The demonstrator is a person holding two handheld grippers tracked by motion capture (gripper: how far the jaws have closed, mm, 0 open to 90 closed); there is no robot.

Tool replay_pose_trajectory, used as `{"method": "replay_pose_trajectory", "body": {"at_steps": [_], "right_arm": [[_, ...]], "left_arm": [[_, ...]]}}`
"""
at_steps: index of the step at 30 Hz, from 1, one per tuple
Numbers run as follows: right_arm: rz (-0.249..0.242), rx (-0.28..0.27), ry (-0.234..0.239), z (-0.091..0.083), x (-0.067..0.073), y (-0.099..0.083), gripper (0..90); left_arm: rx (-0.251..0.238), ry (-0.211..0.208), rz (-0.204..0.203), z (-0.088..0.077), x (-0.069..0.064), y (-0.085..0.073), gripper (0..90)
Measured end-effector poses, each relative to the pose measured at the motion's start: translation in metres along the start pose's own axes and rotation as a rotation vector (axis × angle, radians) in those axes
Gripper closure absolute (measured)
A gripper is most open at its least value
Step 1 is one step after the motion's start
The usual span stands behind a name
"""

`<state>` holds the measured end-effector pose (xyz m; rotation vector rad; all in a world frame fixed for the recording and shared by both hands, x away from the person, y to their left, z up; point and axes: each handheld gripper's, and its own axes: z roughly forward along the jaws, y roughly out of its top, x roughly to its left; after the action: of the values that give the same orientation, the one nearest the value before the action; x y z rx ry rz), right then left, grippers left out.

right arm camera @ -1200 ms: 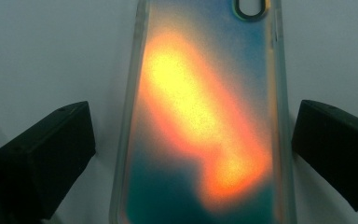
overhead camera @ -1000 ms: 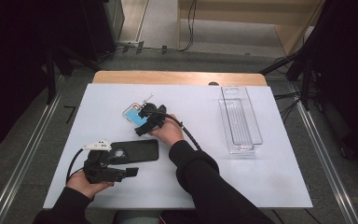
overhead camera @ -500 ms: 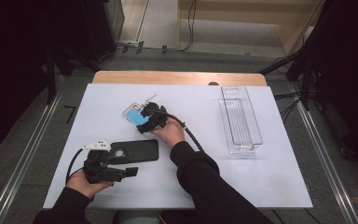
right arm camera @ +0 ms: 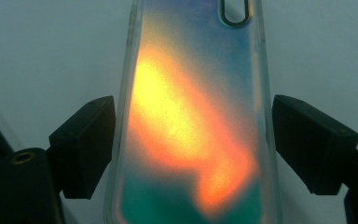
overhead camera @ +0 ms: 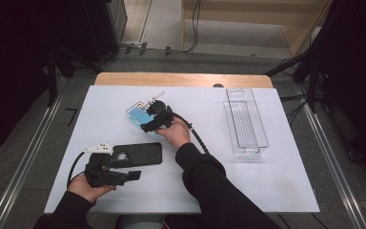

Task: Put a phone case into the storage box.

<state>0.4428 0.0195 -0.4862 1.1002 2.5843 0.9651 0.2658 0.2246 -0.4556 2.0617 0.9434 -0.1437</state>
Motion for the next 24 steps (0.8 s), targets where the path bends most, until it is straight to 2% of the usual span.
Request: {"method": "replay_pose_trajectory", "body": {"at_steps": [2,5,11,24], "right_arm": [[-0.016,-0.007,-0.007,-0.005,-0.001,0.001,15.3],[-0.009,-0.015,0.000,-0.012,-0.001,0.002,15.3],[-0.005,-0.023,0.023,-0.038,-0.003,0.003,15.2],[-0.008,-0.036,0.075,-0.091,-0.005,-0.014,15.2]], "left_arm": [[0.001,-0.001,-0.001,0.000,0.000,0.000,26.9],[0.003,0.000,0.000,0.000,0.000,0.000,26.9],[0.006,0.001,-0.011,0.001,0.000,0.001,26.9],[0.007,0.003,-0.022,0.001,0.000,0.001,26.9]]}}
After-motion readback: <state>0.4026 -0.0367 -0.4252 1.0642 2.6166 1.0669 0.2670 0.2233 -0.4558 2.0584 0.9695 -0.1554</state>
